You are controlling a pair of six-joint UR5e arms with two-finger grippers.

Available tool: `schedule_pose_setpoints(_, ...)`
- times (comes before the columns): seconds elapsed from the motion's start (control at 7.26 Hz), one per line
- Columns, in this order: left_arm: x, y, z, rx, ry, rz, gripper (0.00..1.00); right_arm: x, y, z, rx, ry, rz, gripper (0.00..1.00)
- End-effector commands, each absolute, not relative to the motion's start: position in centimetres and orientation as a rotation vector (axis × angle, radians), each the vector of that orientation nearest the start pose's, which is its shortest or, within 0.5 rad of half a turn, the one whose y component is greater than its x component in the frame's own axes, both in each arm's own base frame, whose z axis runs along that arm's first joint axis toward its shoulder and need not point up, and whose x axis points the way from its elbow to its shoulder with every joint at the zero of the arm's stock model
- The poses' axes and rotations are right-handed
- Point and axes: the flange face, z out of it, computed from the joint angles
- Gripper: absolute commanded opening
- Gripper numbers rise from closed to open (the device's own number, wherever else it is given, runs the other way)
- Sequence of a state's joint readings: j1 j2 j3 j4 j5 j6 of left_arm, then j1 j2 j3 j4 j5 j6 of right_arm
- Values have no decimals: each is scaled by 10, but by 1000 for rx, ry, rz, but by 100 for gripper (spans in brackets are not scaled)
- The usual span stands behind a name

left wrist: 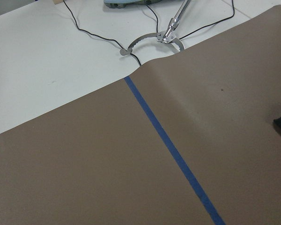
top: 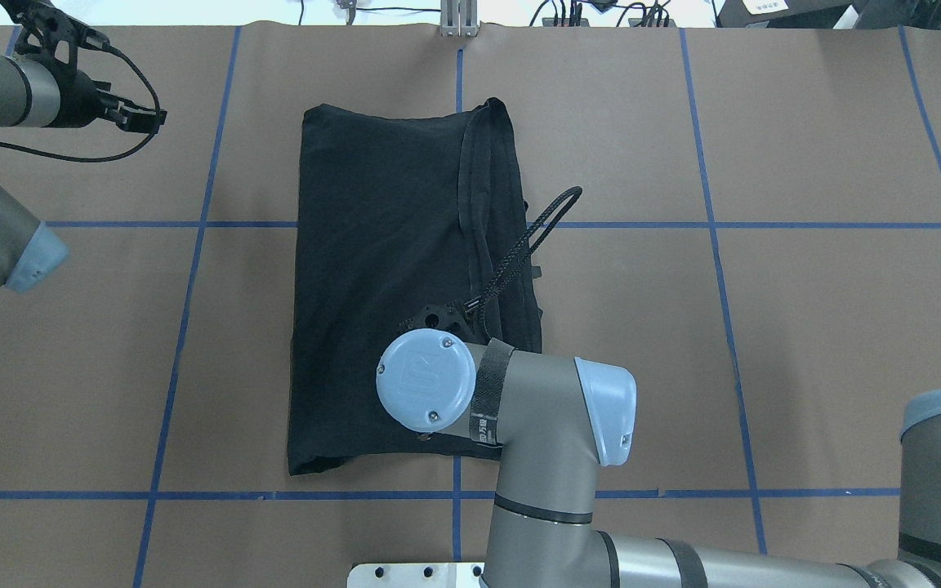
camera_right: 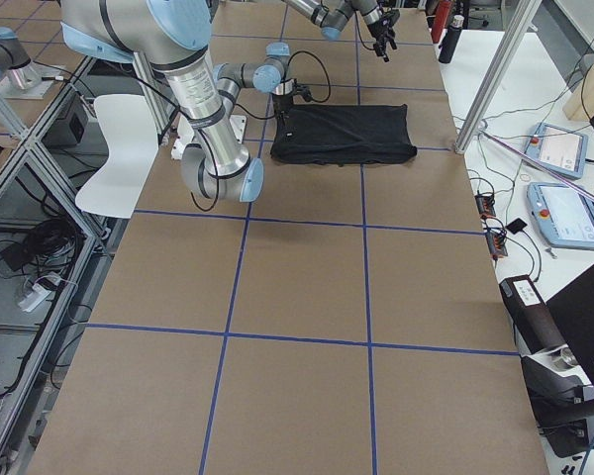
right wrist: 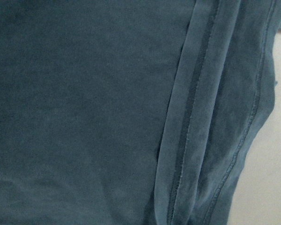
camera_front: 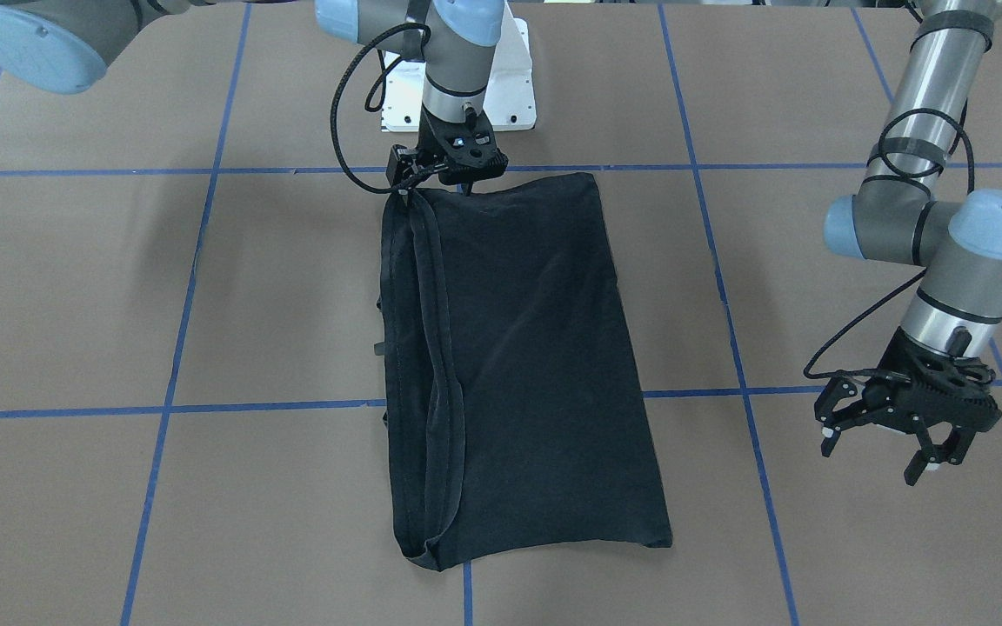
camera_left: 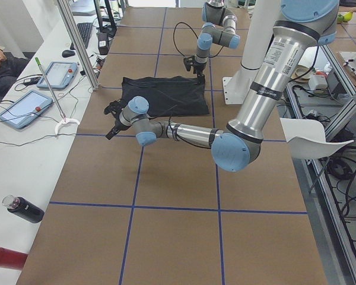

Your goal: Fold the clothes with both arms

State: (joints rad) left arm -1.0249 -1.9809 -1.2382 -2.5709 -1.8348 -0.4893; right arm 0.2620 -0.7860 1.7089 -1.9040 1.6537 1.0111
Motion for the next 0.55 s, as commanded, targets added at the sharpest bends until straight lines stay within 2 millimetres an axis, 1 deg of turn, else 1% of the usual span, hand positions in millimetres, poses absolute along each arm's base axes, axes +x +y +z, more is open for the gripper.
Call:
schedule_pose_setpoints(0.0, 268, -647, 480, 813, 737, 193, 100, -623, -290, 187, 147, -539, -402, 99)
schedule_pose_setpoints(0.14, 268, -648, 478, 816, 738, 193, 100, -626, -294, 193, 166, -500, -430, 99)
schedule_pose_setpoints(0.28, 268, -648, 478, 816, 738, 193, 100, -628, -296, 195, 172, -490, -457, 94)
schedule_pose_setpoints(0.41, 268, -648, 477, 816, 738, 193, 100, -631, -298, 199, 183, -473, -470, 93)
